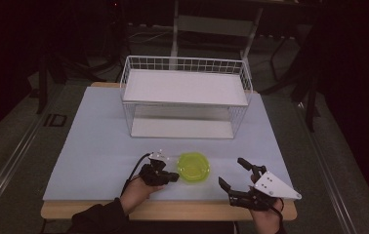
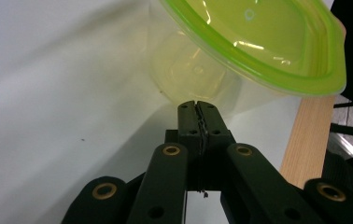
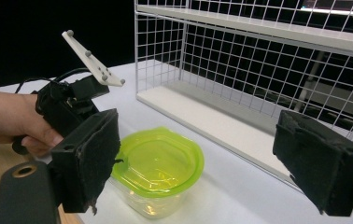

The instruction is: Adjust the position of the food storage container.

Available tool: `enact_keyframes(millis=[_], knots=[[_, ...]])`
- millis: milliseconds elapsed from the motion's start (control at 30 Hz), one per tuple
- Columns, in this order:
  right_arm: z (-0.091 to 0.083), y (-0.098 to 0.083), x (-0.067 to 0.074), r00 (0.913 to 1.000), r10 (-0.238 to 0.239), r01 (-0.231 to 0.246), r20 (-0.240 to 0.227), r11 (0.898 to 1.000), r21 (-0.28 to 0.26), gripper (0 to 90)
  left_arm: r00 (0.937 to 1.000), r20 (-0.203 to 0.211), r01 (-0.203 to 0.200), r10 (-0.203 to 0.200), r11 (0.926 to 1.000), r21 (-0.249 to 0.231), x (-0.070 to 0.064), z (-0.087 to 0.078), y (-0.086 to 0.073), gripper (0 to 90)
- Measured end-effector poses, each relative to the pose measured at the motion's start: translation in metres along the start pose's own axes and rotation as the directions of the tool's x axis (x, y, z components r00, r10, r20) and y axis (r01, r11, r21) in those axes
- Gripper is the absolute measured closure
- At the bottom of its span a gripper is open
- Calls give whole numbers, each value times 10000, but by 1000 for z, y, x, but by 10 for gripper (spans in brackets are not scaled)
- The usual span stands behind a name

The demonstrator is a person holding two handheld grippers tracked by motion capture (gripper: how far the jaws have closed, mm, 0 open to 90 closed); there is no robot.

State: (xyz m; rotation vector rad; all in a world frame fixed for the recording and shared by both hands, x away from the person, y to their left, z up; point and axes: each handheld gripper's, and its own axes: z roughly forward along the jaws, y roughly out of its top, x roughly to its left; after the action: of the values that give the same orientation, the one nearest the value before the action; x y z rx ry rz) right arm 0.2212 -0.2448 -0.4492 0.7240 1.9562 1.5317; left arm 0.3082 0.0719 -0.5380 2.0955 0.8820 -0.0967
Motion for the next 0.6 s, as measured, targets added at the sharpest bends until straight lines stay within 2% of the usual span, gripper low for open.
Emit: enact_keyframes(millis=[133, 267, 367, 467, 500, 567, 600], knots=[[0, 0, -1, 10000, -37, 37, 13, 10000, 71, 146, 9996, -288, 9, -12, 9999, -105, 2, -9, 0, 885], [1, 0, -3, 10000, -12, 12, 70, 9999, 107, 145, 9988, -477, -125, 109, 9994, -333, -2, -28, 2, 799], [2, 1, -3, 10000, 31, -32, 37, 9999, 138, 145, 9988, -395, -306, 283, 9979, -568, -8, -40, 1, 719], [3, 1, -4, 9998, 214, -213, -42, 9996, 165, 145, 9993, -321, -215, 189, 9964, -822, -12, -49, 0, 626], [3, 2, -5, 9996, 266, -265, -57, 9994, 209, 145, 9997, -183, -172, 156, 9952, -961, -13, -52, -1, 621], [4, 2, -5, 9998, 195, -195, -2, 9991, 368, 145, 9999, -90, -116, 107, 9931, -1171, -16, -58, -1, 555], [5, 2, -5, 9999, 150, -150, 10, 9991, 409, 145, 9998, 77, -195, 206, 9916, -1277, -17, -61, 0, 527]])
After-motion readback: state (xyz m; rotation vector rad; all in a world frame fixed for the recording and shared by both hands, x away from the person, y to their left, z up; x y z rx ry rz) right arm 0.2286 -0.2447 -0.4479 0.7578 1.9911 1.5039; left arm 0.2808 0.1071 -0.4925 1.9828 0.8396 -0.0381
